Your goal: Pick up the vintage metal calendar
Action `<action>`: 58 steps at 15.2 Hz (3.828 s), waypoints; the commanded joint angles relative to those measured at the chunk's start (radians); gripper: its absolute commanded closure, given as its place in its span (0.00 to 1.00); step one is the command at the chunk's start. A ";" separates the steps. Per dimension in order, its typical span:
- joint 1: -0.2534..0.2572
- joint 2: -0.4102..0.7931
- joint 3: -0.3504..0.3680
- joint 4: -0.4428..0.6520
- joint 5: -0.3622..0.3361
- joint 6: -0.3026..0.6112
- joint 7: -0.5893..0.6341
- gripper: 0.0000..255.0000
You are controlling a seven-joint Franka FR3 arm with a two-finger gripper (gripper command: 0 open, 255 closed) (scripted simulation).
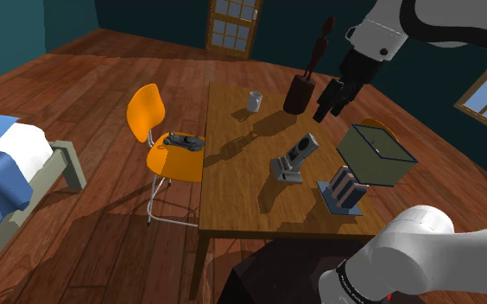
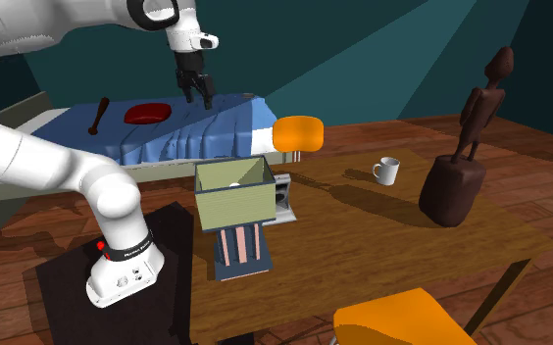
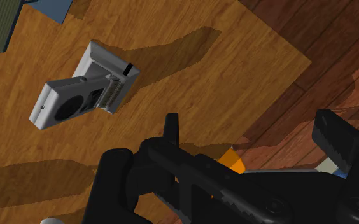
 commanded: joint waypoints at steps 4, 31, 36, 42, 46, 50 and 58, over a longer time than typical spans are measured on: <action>-0.019 0.011 -0.070 -0.055 -0.008 0.071 -0.056 0.00; -0.012 0.533 -0.621 -0.161 0.212 0.605 -0.626 0.00; -0.008 0.552 -0.628 -0.169 0.227 0.625 -0.646 1.00; 0.004 0.582 -0.633 -0.145 0.247 0.625 -0.656 1.00; -0.011 0.538 -0.622 -0.165 0.217 0.612 -0.632 1.00; -0.020 0.505 -0.609 -0.138 0.190 0.562 -0.597 1.00; -0.033 0.453 -0.586 -0.073 0.153 0.461 -0.539 1.00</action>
